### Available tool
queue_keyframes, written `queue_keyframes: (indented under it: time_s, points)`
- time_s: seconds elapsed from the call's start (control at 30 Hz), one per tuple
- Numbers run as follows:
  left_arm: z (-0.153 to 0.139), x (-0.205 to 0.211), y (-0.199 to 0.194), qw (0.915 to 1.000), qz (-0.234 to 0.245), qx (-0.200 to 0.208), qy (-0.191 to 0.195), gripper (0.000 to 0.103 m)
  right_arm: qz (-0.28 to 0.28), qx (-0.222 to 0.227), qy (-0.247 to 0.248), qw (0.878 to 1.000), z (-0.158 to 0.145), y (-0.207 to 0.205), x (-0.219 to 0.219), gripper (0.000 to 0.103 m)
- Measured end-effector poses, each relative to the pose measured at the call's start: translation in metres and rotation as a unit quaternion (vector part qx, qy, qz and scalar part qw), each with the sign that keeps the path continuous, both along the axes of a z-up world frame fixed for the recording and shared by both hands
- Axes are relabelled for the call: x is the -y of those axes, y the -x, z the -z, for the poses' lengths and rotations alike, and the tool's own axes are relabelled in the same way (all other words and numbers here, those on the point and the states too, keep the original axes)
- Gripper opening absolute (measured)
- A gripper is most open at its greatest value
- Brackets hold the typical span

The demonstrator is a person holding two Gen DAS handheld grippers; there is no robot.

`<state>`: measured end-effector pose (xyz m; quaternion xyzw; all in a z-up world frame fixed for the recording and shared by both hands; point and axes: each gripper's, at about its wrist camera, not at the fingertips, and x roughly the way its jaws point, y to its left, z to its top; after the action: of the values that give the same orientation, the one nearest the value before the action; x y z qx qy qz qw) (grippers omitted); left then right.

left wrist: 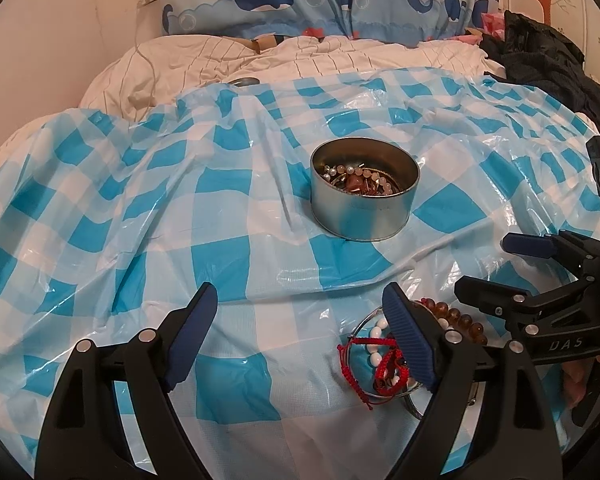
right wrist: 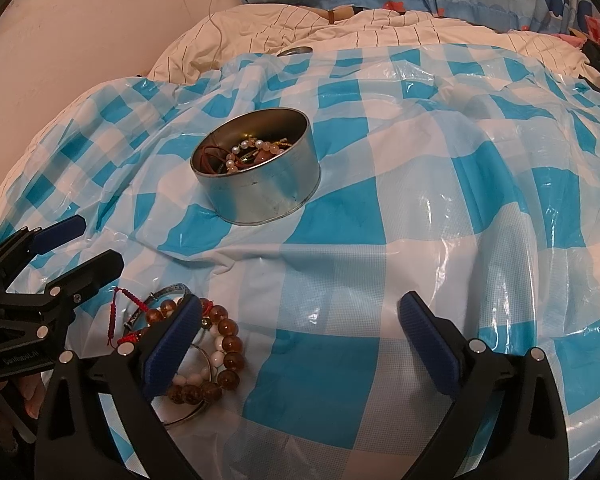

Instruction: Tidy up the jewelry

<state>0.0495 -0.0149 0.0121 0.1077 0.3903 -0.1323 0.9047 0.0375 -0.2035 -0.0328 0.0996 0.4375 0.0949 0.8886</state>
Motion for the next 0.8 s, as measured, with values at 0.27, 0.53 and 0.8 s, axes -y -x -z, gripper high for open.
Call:
queue_keyframes:
  time_s: [0.27,0.53,0.8]
  points:
    - [0.0004,0.001,0.0004,1.0,0.0,0.0,-0.002,0.081,0.0,0.0,0.0,1.0,-0.0002,0.0002,-0.0002,0.095]
    - [0.0013,0.0008,0.001,1.0,0.001,0.0,-0.003,0.082,0.0,0.0,0.0,1.0,-0.0003,0.0,-0.0005,0.095]
    - [0.0018,0.002,0.0012,1.0,0.0,0.0,-0.004,0.082,0.0,0.0,0.0,1.0,-0.0003,0.0004,-0.0007,0.095]
